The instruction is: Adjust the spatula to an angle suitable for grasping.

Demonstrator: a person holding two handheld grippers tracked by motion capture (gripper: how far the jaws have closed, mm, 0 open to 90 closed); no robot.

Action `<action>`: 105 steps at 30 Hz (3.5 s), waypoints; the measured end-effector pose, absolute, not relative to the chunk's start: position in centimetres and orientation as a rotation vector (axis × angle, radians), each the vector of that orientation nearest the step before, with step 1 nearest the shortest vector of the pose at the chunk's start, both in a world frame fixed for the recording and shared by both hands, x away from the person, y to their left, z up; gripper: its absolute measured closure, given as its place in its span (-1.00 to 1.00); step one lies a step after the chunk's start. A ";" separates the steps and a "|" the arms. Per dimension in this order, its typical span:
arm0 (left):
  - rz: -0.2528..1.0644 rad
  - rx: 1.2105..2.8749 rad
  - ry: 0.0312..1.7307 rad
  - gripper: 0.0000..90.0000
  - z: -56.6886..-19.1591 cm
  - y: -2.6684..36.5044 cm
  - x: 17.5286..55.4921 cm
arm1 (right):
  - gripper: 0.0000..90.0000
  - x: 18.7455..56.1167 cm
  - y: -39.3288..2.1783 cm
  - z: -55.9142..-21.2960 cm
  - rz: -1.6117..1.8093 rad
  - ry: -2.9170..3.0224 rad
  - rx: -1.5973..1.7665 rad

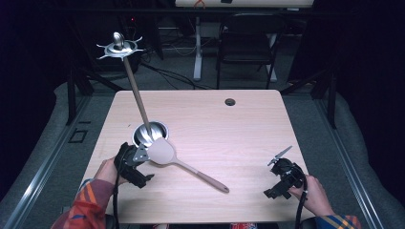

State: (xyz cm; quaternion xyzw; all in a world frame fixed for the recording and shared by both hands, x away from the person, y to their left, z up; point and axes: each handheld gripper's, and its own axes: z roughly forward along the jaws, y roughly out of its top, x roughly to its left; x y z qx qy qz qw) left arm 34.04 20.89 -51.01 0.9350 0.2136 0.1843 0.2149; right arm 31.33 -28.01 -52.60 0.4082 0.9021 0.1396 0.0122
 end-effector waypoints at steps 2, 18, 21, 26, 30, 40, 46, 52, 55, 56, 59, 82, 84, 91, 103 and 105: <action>0.505 2.591 0.587 -1.00 -51.0 20.9 34.1 | -1.00 31.3 -28.0 -52.6 0.435 2.808 1.274; 0.387 2.531 0.602 -1.00 -51.5 20.7 35.9 | -1.00 32.0 -28.3 -52.8 0.396 2.835 1.233; 0.396 2.516 0.600 -1.00 -51.3 20.9 36.1 | -1.00 32.1 -28.1 -52.9 0.419 2.829 1.242; 0.329 2.521 0.550 -0.97 -51.3 20.7 36.1 | -0.97 32.3 -27.9 -52.9 0.408 2.861 1.200; 0.294 2.533 0.581 -0.97 -51.6 20.6 36.3 | -0.97 32.7 -27.8 -52.7 0.391 2.871 1.177; 0.265 2.553 0.498 -1.00 -50.8 18.5 38.2 | -0.96 33.9 -27.6 -53.0 0.394 2.884 1.191; 0.242 2.563 0.468 -1.00 -50.8 17.7 39.0 | -0.96 34.0 -27.8 -53.0 0.409 2.867 1.213; 0.256 2.606 0.419 -0.99 -51.1 16.2 39.5 | -0.95 33.7 -27.9 -53.0 0.407 2.871 1.221; 0.227 2.616 0.379 -0.95 -51.3 15.3 39.9 | -0.95 33.5 -28.3 -53.0 0.374 2.867 1.225; 0.207 2.600 0.377 -0.91 -51.4 15.1 39.9 | -0.95 33.5 -28.4 -53.1 0.369 2.862 1.242; 0.129 2.581 0.345 -0.79 -51.5 14.5 40.2 | -0.95 33.4 -28.4 -53.1 0.386 2.856 1.271; 0.112 2.703 0.212 -0.03 -53.2 11.6 40.8 | -0.93 33.5 -28.5 -53.2 0.317 2.891 1.249; 0.107 2.715 0.198 0.02 -53.4 11.4 41.0 | -0.93 33.4 -28.4 -53.2 0.328 2.884 1.258; 0.105 2.708 0.205 0.10 -53.8 11.3 41.1 | -0.93 33.3 -28.5 -53.3 0.335 2.870 1.267; 0.072 2.722 0.225 0.20 -54.4 11.5 41.4 | -0.91 33.4 -28.4 -53.2 0.287 2.891 1.242; 0.067 2.718 0.231 0.20 -54.5 11.5 41.3 | -0.91 33.4 -28.4 -53.3 0.286 2.895 1.242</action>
